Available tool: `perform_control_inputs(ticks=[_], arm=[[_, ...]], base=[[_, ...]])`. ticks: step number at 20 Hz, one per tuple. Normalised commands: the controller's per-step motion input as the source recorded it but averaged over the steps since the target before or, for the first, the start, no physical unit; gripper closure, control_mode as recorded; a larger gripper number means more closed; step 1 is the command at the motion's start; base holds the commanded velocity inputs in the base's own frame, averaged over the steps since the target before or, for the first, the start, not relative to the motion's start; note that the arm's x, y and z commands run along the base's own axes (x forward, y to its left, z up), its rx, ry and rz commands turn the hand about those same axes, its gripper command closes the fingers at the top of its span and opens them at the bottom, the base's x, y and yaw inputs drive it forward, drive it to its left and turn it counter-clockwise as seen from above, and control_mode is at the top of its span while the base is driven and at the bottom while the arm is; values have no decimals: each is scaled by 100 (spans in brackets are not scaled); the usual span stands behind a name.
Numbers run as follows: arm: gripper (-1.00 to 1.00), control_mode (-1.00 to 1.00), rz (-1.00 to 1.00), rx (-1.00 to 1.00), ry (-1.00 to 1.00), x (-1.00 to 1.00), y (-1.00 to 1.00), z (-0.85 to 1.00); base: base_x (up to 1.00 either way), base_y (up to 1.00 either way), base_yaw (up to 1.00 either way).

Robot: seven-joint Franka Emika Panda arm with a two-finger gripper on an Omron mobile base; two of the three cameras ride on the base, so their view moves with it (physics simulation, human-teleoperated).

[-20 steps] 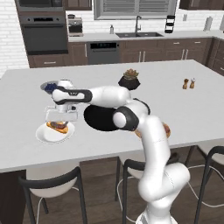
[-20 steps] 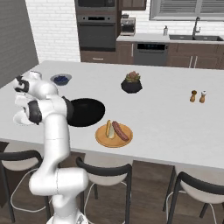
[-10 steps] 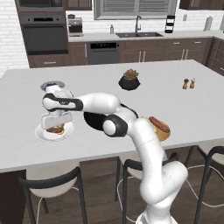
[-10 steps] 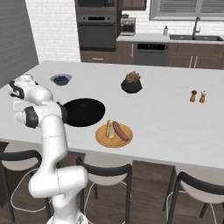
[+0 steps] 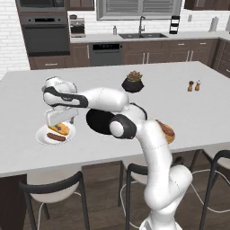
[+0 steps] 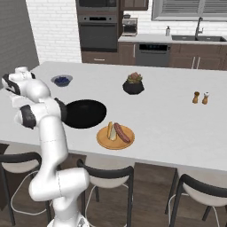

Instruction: Place one bun and one sausage from the bowl on each plate.

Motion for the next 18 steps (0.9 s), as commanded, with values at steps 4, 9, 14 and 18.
perform_control_inputs(ticks=[4,9,14,18], arm=[[-100,-100,0,15,-38,-100,-100,39],[-100,-100,0,16,-35,-100,-100,47],[-100,-100,0,16,-37,-100,-100,29],[-100,-100,0,16,-37,-100,-100,19]], base=[[0,0,0],[0,0,0],[0,0,0],[0,0,0]])
